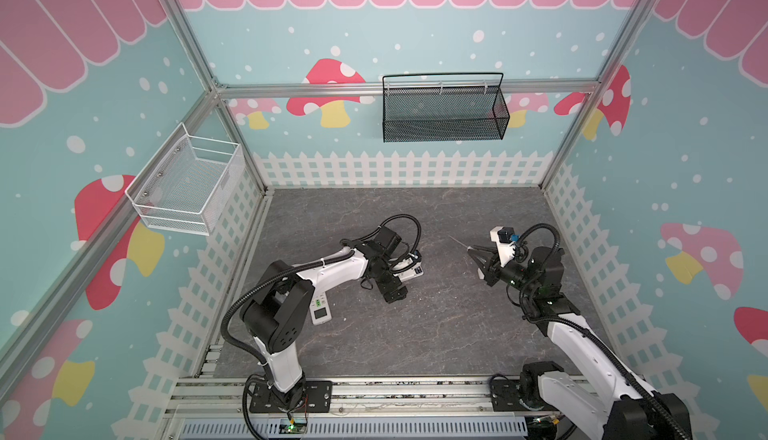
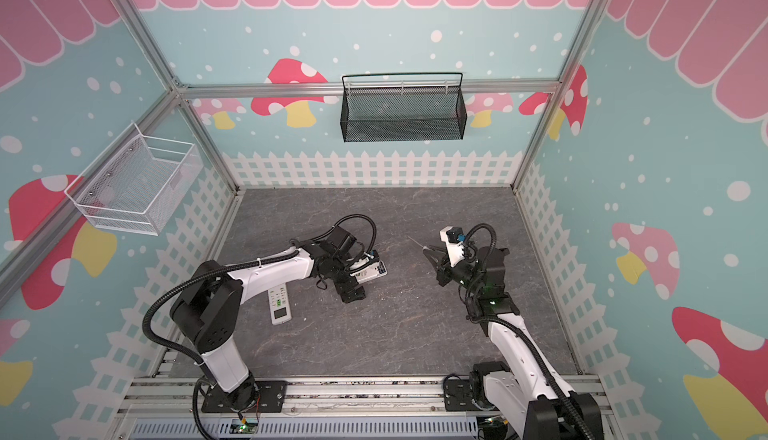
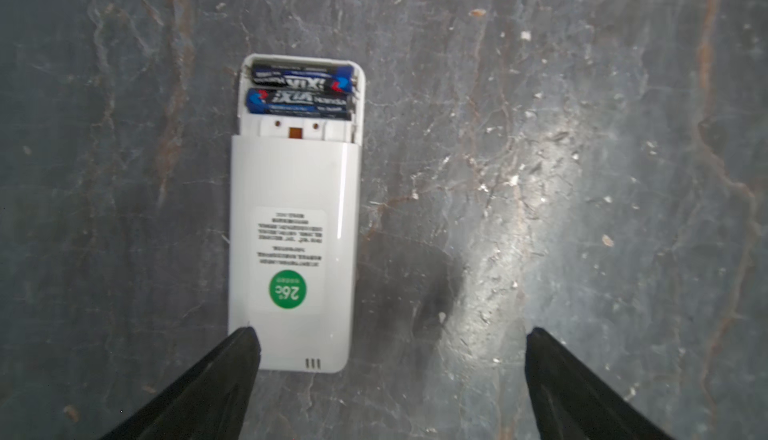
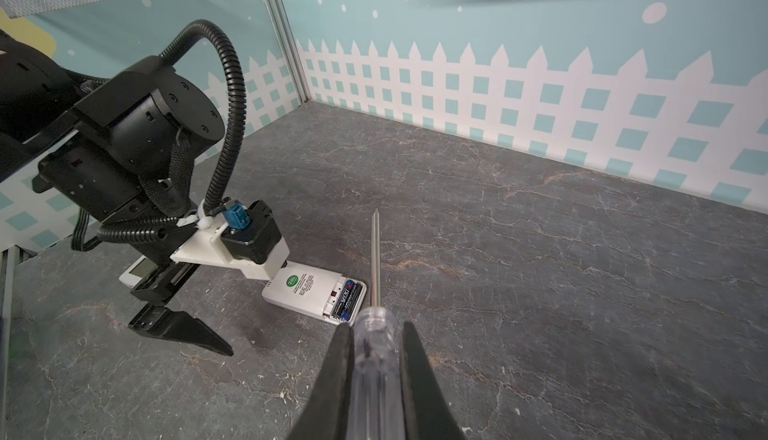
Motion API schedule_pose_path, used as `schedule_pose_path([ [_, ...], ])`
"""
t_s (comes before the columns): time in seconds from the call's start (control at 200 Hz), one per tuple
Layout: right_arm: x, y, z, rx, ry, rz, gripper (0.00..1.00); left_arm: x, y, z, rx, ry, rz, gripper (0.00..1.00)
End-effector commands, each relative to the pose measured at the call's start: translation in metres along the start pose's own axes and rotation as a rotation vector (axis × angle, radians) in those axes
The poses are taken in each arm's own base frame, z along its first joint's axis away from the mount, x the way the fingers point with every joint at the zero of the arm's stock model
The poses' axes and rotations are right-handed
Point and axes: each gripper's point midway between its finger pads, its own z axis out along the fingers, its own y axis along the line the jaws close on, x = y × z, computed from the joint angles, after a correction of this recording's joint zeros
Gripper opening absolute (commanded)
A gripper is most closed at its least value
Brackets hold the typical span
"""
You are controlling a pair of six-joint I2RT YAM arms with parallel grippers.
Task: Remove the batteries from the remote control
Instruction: 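Close the left gripper on the opened remote's body and hold it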
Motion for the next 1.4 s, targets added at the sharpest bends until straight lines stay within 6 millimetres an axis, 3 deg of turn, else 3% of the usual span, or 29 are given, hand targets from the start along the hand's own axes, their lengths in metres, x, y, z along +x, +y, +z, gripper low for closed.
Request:
schedule_pose_path([
  [0.0, 0.004, -0.001, 0.002, -0.004, 0.002, -0.012, 0.0, -0.01, 0.028, 0.003, -0.107, 0.027, 0.013, 1.0],
  [0.155, 0.003, 0.001, 0.004, -0.023, -0.001, -0.007, 0.0, -0.021, 0.03, 0.015, -0.06, 0.025, -0.009, 1.0],
  [0.38, 0.004, 0.002, 0.003, -0.028, -0.005, 0.002, 0.0, -0.014, 0.026, 0.035, 0.014, 0.099, -0.026, 0.93],
  [0.6, 0.006, 0.004, 0.003, -0.036, -0.004, 0.012, 0.0, -0.006, 0.011, 0.039, 0.092, 0.133, -0.003, 0.76],
  [0.76, 0.005, 0.004, 0.003, -0.034, 0.008, 0.007, 0.0, 0.0, -0.001, 0.032, 0.112, 0.144, 0.041, 0.47],
  [0.82, 0.005, 0.005, 0.001, -0.032, 0.008, 0.004, 0.0, 0.005, -0.008, 0.025, 0.126, 0.136, 0.072, 0.41],
  [1.071, 0.011, 0.012, 0.006, -0.057, 0.033, -0.035, 0.0, 0.031, -0.032, -0.011, 0.118, 0.092, 0.205, 0.4],
  [1.251, 0.025, 0.03, 0.018, -0.117, 0.093, -0.119, 0.0, 0.057, -0.046, -0.013, 0.142, 0.112, 0.234, 0.43],
  [1.391, 0.036, 0.045, 0.023, -0.164, 0.118, -0.189, 0.0, 0.064, -0.047, -0.01, 0.133, 0.123, 0.232, 0.47],
])
